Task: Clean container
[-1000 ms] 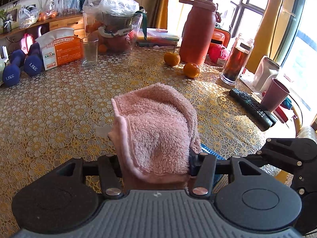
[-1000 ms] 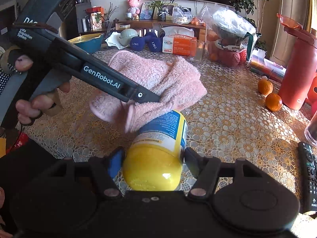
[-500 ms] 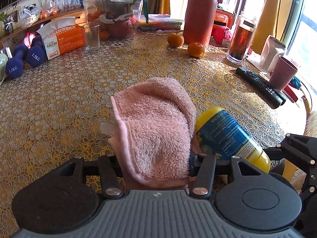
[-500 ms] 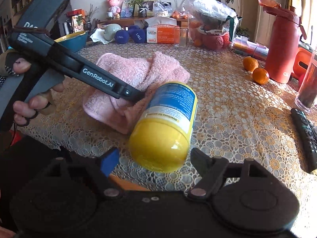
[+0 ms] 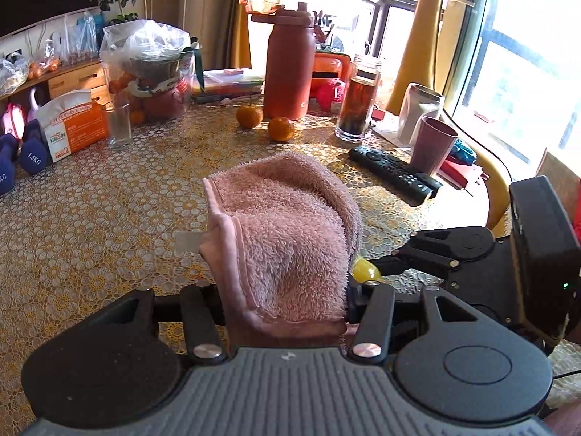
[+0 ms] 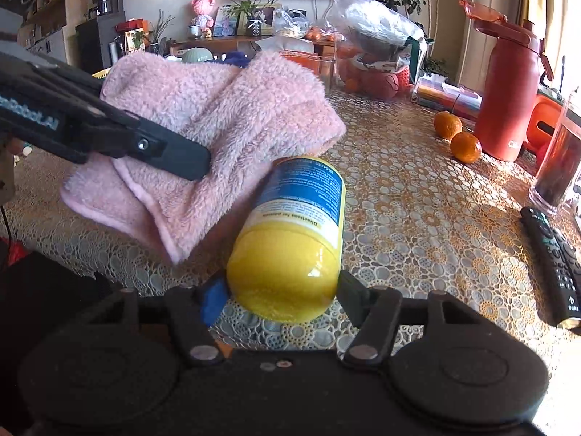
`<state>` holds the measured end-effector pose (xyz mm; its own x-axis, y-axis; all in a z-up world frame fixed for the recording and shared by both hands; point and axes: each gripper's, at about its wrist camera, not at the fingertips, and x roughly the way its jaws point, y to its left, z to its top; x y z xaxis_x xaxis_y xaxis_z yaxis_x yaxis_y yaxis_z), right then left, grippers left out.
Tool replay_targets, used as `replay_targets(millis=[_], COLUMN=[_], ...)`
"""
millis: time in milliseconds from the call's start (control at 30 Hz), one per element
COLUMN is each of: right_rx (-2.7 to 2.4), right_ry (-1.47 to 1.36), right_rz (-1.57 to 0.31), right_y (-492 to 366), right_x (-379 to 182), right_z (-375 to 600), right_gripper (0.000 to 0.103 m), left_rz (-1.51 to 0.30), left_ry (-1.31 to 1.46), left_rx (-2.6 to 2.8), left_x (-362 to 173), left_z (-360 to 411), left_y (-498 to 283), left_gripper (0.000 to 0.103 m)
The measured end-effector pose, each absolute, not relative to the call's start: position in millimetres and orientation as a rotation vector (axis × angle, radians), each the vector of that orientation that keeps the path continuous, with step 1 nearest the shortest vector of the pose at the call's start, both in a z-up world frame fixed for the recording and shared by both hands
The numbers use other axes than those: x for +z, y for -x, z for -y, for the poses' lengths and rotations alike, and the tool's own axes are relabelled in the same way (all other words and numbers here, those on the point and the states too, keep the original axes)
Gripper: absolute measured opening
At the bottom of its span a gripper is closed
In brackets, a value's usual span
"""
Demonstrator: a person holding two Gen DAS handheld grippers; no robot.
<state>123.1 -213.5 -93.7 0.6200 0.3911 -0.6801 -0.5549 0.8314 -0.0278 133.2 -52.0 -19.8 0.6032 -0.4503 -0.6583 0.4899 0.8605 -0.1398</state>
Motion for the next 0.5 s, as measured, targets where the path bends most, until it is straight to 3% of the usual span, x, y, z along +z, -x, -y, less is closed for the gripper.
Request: replay_targets(millis=[500], right_rx=[0.596], right_ry=[0.370], right_rz=[-0.624], right_y=[-127.5], right_x=[-71.4], right_z=[202.7], right_gripper=[0.062], left_rz=[-0.738], left_ry=[-0.059], left_rx=[-0.529], left_x=[-19.7], left_z=[63.5], left_y=[-155.6], left_gripper=[0.052])
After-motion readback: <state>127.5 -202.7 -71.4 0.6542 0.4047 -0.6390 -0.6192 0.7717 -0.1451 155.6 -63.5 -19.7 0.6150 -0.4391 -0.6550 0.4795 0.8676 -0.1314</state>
